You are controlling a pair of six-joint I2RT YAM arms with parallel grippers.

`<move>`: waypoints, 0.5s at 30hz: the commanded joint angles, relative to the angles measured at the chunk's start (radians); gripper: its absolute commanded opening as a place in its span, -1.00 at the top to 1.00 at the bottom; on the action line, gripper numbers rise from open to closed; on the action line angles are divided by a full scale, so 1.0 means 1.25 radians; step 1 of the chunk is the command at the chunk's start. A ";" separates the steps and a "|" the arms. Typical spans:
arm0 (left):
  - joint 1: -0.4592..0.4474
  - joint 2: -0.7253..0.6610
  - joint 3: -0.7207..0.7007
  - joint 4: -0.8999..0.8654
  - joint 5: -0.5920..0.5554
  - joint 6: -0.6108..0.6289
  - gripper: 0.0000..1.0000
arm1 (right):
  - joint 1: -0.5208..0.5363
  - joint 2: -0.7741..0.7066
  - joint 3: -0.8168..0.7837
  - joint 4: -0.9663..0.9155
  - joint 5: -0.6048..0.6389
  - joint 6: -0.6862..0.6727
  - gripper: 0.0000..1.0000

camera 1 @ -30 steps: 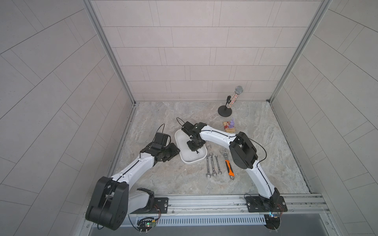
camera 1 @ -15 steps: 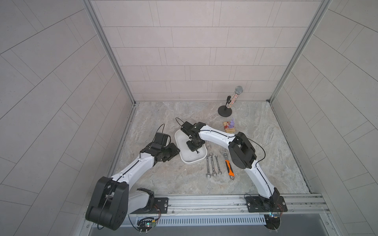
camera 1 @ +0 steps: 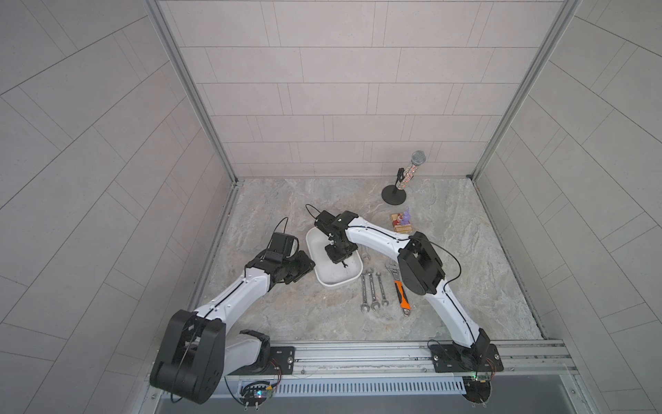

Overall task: Take out the wrench from the storage box
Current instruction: Pick up the wrench from the storage box, then place the wrench at the center of the board.

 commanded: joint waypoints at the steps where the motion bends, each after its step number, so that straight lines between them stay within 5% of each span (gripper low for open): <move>1: 0.007 -0.002 -0.004 -0.013 -0.008 0.003 0.24 | 0.005 0.007 0.022 -0.041 0.021 0.007 0.79; 15: 0.007 -0.009 -0.006 -0.018 -0.005 0.005 0.24 | 0.006 -0.001 0.144 -0.127 0.035 -0.002 0.77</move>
